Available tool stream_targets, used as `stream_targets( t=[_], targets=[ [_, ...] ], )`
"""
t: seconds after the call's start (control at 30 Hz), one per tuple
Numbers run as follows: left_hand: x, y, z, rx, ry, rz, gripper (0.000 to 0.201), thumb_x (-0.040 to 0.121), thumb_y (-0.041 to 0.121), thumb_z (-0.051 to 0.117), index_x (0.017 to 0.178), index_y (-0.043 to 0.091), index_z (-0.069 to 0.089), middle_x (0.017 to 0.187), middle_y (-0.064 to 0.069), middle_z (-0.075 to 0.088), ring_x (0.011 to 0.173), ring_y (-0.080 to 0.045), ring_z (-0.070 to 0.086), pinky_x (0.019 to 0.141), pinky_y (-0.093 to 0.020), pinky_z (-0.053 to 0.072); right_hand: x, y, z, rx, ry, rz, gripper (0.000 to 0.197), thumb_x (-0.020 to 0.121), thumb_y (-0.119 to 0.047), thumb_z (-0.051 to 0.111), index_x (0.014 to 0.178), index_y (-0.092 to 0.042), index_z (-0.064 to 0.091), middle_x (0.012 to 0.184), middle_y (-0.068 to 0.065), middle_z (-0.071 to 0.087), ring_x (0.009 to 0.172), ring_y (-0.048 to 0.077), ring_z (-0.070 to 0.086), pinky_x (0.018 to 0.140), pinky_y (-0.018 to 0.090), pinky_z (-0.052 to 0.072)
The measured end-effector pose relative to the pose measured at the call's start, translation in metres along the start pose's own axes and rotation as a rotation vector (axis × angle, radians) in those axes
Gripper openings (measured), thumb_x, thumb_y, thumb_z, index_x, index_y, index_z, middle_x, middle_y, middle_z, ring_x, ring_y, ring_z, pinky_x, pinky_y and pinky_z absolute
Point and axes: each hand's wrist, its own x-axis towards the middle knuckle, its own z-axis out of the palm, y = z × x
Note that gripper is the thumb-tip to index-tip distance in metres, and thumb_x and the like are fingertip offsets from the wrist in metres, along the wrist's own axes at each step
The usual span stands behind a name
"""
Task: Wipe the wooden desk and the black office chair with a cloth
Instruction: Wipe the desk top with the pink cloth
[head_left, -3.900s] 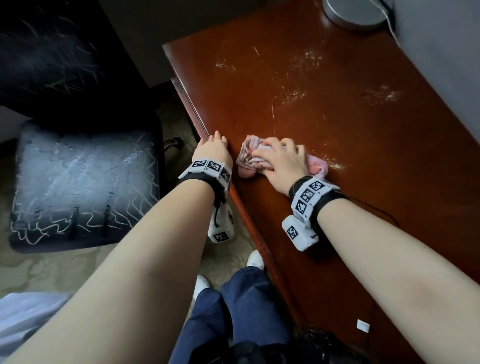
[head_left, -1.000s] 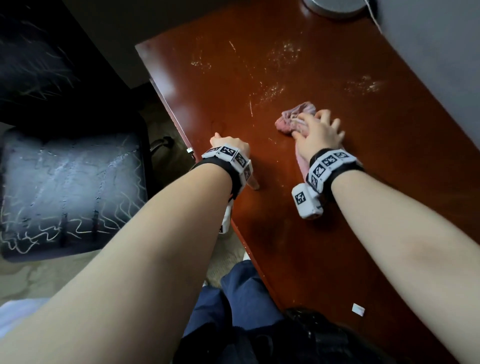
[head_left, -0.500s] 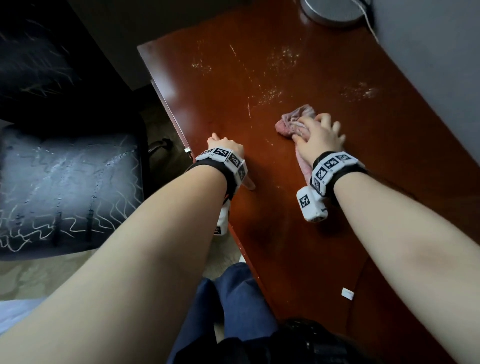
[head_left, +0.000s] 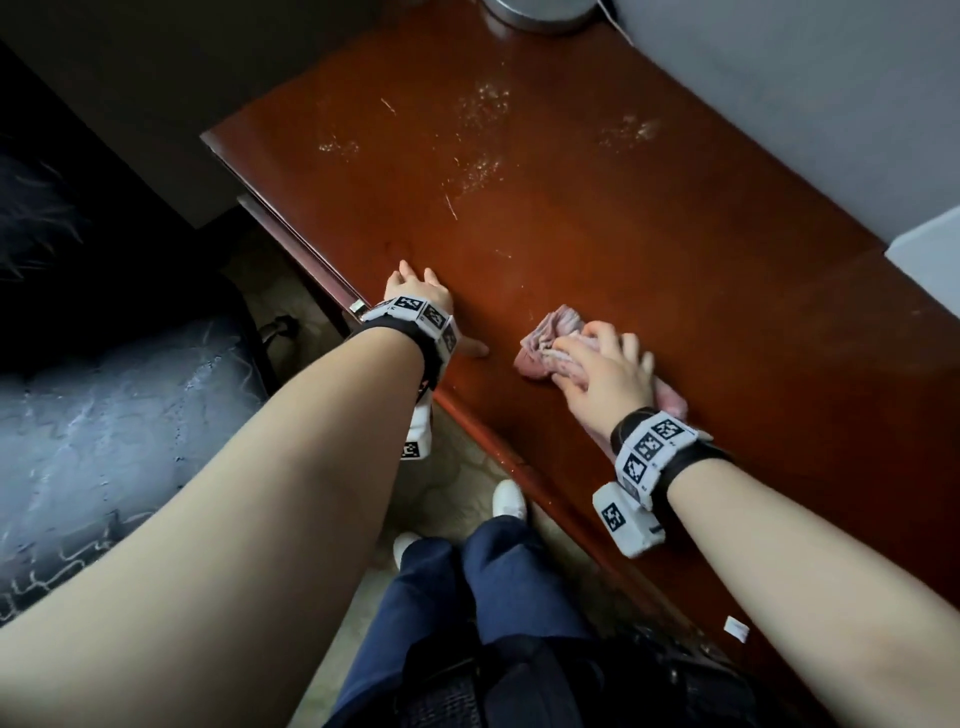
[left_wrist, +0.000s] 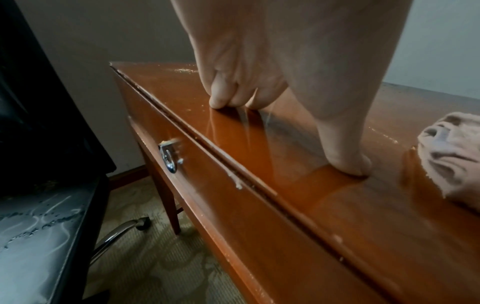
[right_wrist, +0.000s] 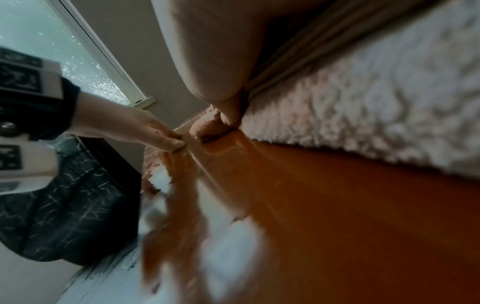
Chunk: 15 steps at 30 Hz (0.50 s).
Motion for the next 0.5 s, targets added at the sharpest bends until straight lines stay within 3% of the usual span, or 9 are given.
stream_targets(
  t=[0.17,0.23,0.27,0.3,0.33,0.37,0.43,0.5],
  targets=[
    [-0.002,-0.008,-0.003,0.022,-0.023,0.054,0.133,0.061,0.078,0.063,0.15,0.005,-0.003,0.156,-0.022,-0.004,0.144,-0.037,0.007,0.115,-0.045,0.022,-0.003,-0.014,0.004,-0.017,-0.015,0.006,0.047,0.083,-0.026,0.06,0.126,-0.041,0.05,0.135,-0.003,0.038,0.115,0.026,0.036,0.096,0.044,0.031],
    [-0.003,-0.009,-0.011,0.083,-0.011,0.099,0.126,0.062,0.077,0.064,0.149,0.002,0.011,0.154,-0.023,0.014,0.142,-0.037,0.02,0.112,-0.045,0.03,0.003,-0.016,0.003,-0.02,-0.022,0.006,0.046,0.083,-0.027,0.06,0.126,-0.041,0.05,0.134,-0.002,0.038,0.114,0.026,0.037,0.096,0.043,0.031],
    [-0.001,-0.01,-0.015,0.113,0.006,0.133,0.119,0.062,0.076,0.065,0.146,0.001,0.025,0.147,-0.022,0.034,0.136,-0.036,0.033,0.107,-0.045,0.038,0.009,-0.018,0.002,-0.015,-0.02,0.002,0.045,0.084,-0.027,0.059,0.126,-0.041,0.05,0.134,-0.002,0.038,0.114,0.026,0.037,0.096,0.043,0.031],
    [0.001,-0.012,-0.019,0.137,0.014,0.171,0.108,0.062,0.075,0.066,0.137,0.001,0.041,0.128,-0.017,0.054,0.123,-0.034,0.048,0.098,-0.044,0.047,0.016,-0.022,0.0,-0.009,-0.013,-0.004,0.044,0.084,-0.028,0.059,0.125,-0.04,0.051,0.133,-0.002,0.039,0.113,0.026,0.037,0.095,0.043,0.031],
    [0.003,-0.014,-0.023,0.154,0.007,0.206,0.096,0.062,0.073,0.068,0.125,0.003,0.054,0.102,-0.011,0.062,0.104,-0.031,0.059,0.086,-0.041,0.053,0.025,-0.027,-0.001,-0.005,0.001,-0.012,0.042,0.084,-0.03,0.059,0.125,-0.04,0.051,0.131,-0.002,0.039,0.112,0.026,0.038,0.094,0.043,0.031],
    [0.004,-0.014,-0.027,0.17,0.0,0.233,0.085,0.062,0.071,0.069,0.113,0.004,0.061,0.083,-0.006,0.061,0.087,-0.027,0.062,0.076,-0.036,0.055,0.037,-0.032,-0.003,-0.004,0.016,-0.024,0.04,0.085,-0.033,0.059,0.124,-0.04,0.052,0.13,-0.001,0.04,0.111,0.027,0.039,0.093,0.043,0.032],
    [0.003,-0.012,-0.034,0.218,0.004,0.264,0.074,0.064,0.07,0.069,0.103,0.007,0.064,0.074,-0.002,0.057,0.074,-0.023,0.058,0.065,-0.03,0.051,0.064,-0.044,-0.007,0.001,0.032,-0.04,0.037,0.086,-0.038,0.058,0.123,-0.04,0.053,0.129,0.0,0.042,0.11,0.028,0.04,0.092,0.043,0.032],
    [0.002,-0.008,-0.039,0.257,0.005,0.275,0.073,0.066,0.07,0.069,0.105,0.008,0.064,0.081,-0.003,0.059,0.076,-0.023,0.057,0.064,-0.028,0.046,0.093,-0.054,-0.012,0.008,0.03,-0.044,0.038,0.087,-0.039,0.057,0.124,-0.041,0.052,0.13,0.0,0.042,0.112,0.028,0.039,0.093,0.043,0.032]
  ],
)
